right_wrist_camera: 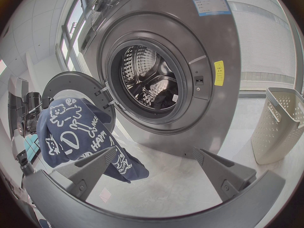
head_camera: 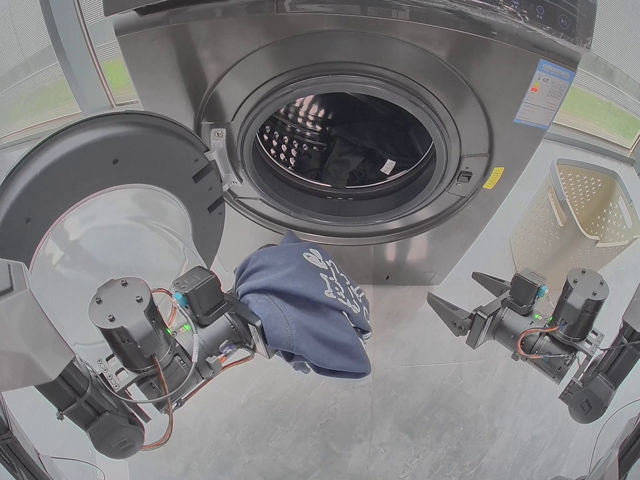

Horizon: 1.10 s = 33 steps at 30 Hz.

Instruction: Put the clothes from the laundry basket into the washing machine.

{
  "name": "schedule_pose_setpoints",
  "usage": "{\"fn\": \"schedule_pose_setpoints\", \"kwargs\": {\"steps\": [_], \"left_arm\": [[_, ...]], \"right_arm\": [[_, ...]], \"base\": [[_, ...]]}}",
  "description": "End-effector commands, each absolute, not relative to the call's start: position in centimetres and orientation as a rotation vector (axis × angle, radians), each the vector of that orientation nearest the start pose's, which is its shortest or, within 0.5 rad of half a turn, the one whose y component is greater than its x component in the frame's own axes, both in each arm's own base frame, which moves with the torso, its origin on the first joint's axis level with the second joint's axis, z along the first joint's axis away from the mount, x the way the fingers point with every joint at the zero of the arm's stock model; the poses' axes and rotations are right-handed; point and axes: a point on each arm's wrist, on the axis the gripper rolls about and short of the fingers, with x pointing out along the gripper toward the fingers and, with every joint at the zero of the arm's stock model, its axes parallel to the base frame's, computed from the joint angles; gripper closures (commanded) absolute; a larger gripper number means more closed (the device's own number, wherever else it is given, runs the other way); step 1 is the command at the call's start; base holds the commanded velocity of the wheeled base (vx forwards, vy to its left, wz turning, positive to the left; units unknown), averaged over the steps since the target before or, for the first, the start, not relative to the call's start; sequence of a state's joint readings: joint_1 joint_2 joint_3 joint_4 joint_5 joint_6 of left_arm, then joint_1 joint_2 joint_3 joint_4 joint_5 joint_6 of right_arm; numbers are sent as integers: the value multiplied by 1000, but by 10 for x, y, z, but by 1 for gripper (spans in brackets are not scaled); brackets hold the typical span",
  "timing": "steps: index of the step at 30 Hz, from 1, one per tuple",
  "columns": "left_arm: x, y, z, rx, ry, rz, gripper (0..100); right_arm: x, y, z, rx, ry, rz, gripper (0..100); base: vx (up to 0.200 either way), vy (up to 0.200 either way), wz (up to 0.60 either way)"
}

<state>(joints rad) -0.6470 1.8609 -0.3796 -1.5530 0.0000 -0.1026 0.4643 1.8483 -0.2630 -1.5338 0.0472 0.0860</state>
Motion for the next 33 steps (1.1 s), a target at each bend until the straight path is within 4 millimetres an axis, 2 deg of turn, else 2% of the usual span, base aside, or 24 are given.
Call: {"fn": "schedule_pose_setpoints", "kwargs": {"steps": [1, 7, 13, 22, 33], "left_arm": [[221, -171, 124, -118, -21, -659, 100], [222, -172, 121, -105, -17, -657, 100], [223, -173, 117, -81, -10, -659, 100], [222, -175, 118, -76, -14, -659, 100], [223, -175, 117, -72, -15, -659, 100]], "right_arm": [[230, 118, 105, 71, 84, 514, 0], [227, 119, 105, 69, 84, 521, 0], [225, 120, 104, 67, 91, 530, 0], [223, 123, 104, 67, 91, 544, 0], [216, 125, 101, 59, 113, 565, 0]], "base": [[0, 0, 0], [0, 0, 0], [200, 0, 0], [0, 0, 0], [200, 0, 0]]}}
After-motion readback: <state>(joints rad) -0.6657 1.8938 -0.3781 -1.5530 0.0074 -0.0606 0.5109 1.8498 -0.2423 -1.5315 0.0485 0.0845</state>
